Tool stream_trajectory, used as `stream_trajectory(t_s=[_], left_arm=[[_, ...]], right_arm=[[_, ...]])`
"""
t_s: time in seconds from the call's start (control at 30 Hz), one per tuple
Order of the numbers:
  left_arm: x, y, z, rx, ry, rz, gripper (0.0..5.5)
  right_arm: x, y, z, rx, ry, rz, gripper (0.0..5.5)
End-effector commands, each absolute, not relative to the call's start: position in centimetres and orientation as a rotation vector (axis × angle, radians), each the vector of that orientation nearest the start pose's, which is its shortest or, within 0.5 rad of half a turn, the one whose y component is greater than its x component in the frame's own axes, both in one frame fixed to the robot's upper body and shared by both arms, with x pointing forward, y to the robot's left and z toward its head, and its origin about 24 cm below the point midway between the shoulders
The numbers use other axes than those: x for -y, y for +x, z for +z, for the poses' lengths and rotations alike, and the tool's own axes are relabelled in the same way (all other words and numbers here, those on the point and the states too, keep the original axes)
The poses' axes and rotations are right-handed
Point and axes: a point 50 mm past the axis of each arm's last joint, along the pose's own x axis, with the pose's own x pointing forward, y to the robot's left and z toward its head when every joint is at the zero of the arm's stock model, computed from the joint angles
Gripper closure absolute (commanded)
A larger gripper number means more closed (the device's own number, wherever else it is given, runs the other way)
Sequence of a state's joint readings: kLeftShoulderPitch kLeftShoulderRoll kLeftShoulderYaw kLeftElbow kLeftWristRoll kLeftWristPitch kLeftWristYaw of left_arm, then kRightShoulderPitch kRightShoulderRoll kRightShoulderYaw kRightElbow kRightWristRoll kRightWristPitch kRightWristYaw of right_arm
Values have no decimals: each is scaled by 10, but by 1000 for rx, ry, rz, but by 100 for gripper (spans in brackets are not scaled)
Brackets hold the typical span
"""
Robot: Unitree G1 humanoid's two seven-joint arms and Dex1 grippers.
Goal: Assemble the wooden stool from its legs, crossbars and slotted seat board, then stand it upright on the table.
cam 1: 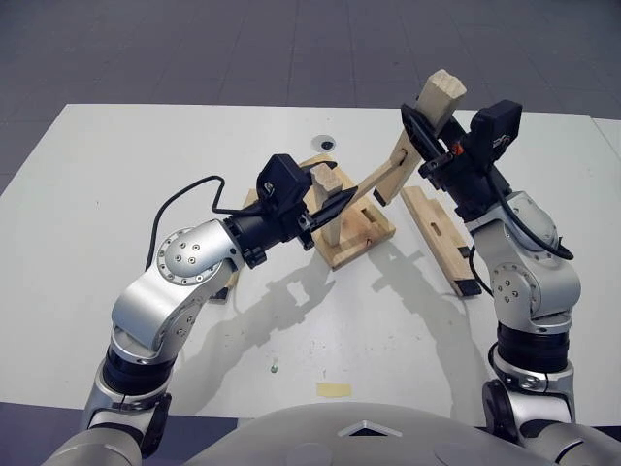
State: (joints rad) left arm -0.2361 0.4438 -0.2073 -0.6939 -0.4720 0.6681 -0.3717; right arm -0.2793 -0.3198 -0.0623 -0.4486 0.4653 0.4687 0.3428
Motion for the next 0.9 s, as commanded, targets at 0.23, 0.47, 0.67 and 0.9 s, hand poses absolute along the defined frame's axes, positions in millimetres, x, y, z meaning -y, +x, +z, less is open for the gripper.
stream_trajectory(t_s=[0.23,0.47,0.67,0.9], left_arm=[[-102,228,133,-140,170,-869,345],[-101,229,131,-144,190,-875,345],[-99,230,133,-132,195,-876,345],[-103,233,135,-128,233,-882,345]], right_arm=[[136,267,133,-201,316,682,450],[138,268,128,-317,259,679,449],[140,260,82,-560,86,620,450],[161,265,57,-650,-299,680,446]])
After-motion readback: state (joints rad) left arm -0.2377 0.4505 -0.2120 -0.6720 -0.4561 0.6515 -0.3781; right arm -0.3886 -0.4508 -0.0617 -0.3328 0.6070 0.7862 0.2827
